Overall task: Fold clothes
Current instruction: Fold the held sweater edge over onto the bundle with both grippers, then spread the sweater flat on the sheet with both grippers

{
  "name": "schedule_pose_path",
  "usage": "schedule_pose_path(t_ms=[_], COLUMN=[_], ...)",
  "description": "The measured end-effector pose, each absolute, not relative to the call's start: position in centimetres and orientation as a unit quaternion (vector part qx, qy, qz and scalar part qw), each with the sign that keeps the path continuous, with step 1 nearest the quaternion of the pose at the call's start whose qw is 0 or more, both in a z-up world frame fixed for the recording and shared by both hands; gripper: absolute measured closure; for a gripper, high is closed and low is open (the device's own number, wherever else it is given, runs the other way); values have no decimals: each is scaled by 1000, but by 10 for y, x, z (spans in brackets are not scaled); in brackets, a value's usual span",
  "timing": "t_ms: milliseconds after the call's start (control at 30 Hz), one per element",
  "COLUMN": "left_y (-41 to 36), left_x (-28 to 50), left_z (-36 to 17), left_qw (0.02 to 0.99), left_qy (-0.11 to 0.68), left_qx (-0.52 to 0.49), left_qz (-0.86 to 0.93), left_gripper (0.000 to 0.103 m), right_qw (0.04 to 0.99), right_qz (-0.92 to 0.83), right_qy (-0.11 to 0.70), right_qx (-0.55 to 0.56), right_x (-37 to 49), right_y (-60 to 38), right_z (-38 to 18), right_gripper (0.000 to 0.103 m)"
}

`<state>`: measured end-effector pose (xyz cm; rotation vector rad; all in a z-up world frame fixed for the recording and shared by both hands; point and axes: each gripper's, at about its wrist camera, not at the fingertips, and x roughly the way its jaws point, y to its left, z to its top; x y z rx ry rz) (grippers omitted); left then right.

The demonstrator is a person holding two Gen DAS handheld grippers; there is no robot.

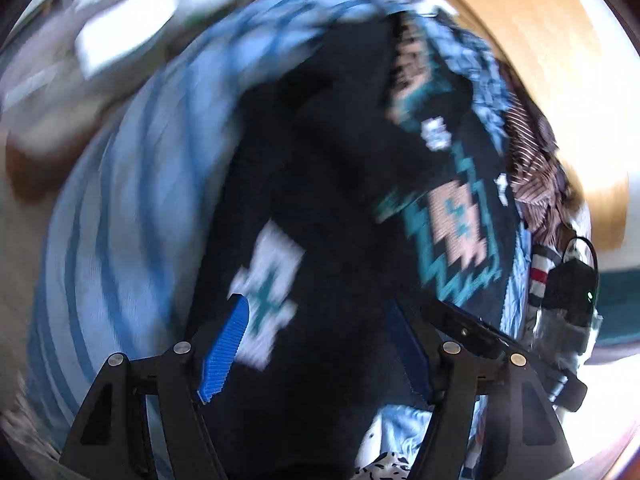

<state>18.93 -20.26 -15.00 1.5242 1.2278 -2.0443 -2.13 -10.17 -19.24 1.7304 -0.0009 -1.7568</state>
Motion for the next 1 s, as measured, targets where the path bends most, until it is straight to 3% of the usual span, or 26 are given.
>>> schedule_pose_path(t_ms=[233, 367, 633, 733, 767, 1000], left_y=[-199, -190, -189, -189, -189, -197], left_x=[225, 228, 236, 237, 237, 235], left_z=[-159, -157, -158, -154, -153, -154], left_qw=[146, 133, 127, 121, 121, 109], left_qy=[498, 494, 505, 505, 504, 519], left_qx=[491, 488, 479, 475, 475, 472], left_qz=[-700, -707, -706, -710, -711, -704], left_gripper=[32, 32, 32, 32, 32, 32], right_qw=[316, 313, 314, 307, 304, 294], right_qz=[-671, -669, -686, -689, -691, -698], right_qy=[52, 31, 77, 95, 89, 45], right_qx=[669, 673, 652, 650, 649, 651], right_x=[-3, -7, 2, 1, -2, -31], right_y=[-113, -112, -118, -120, -118, -108], right_z=[-209, -217, -211, -204, -200, -188], right_gripper=[14, 7, 7, 15, 19, 19])
